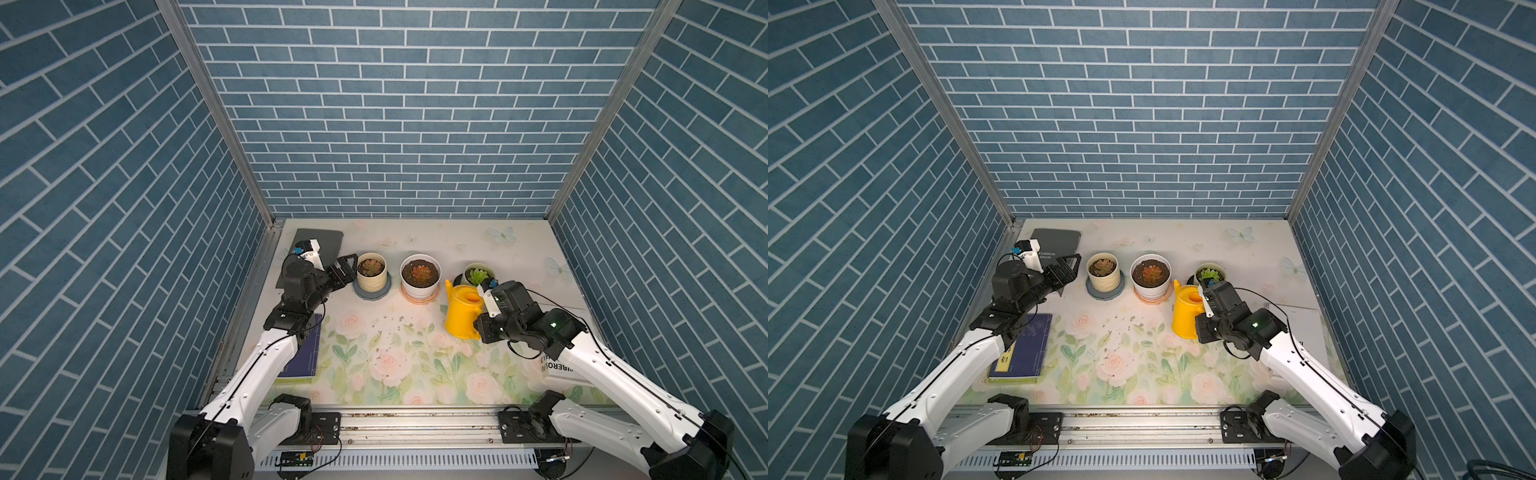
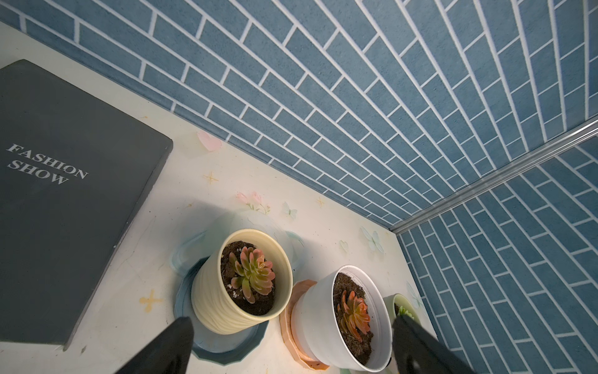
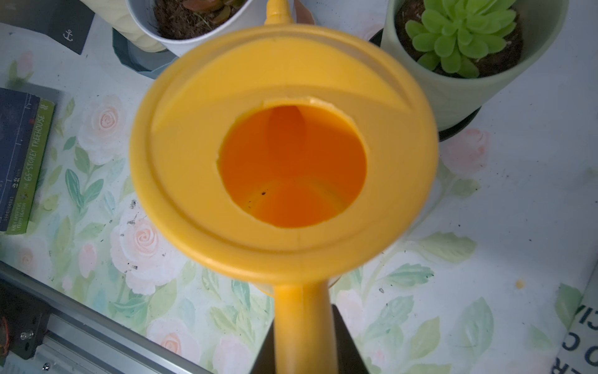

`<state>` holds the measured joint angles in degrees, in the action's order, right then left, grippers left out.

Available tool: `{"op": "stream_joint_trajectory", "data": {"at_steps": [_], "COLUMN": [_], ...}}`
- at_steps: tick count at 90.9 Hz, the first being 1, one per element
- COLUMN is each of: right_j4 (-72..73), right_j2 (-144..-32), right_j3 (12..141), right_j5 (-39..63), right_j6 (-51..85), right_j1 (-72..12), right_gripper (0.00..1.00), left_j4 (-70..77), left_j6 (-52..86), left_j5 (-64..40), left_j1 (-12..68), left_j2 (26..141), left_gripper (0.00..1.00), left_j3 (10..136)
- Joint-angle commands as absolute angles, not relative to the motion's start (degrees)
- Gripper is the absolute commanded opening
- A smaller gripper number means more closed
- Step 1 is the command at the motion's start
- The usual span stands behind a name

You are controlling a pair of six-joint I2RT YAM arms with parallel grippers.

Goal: Water the succulent around the soil edge
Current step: Water the soil of the potted plant with water.

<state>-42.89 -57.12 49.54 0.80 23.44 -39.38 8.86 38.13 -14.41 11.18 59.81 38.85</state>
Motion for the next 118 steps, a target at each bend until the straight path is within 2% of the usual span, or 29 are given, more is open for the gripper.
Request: {"op": "stream_joint_trajectory", "data": {"at_steps": [1,76,118], "right_j4": [-41.86,-39.92,-42.35], "right_j2": [-58.38,-63.14,-68.3], "right_j3": [52.45,55.51,61.56], "right_j5": [1.48,-0.73,-5.11], "right_j6": [20.57,22.1,25.06], "right_j1": [-40.34,-48.43,-53.78], "right_gripper": [0.0,0.0,0.0], "left_j4": [9.36,9.4,9.57], "left_j6": [37.62,37.61,37.62], "left_j5": [-15.12,-15.47,-15.52], "left_j1": [11.36,11.4,11.37], "left_j2": [60.04,60.42,60.46], "left_gripper": [1.0,1.0,1.0], "left_j3": [39.29,39.02,38.92]}}
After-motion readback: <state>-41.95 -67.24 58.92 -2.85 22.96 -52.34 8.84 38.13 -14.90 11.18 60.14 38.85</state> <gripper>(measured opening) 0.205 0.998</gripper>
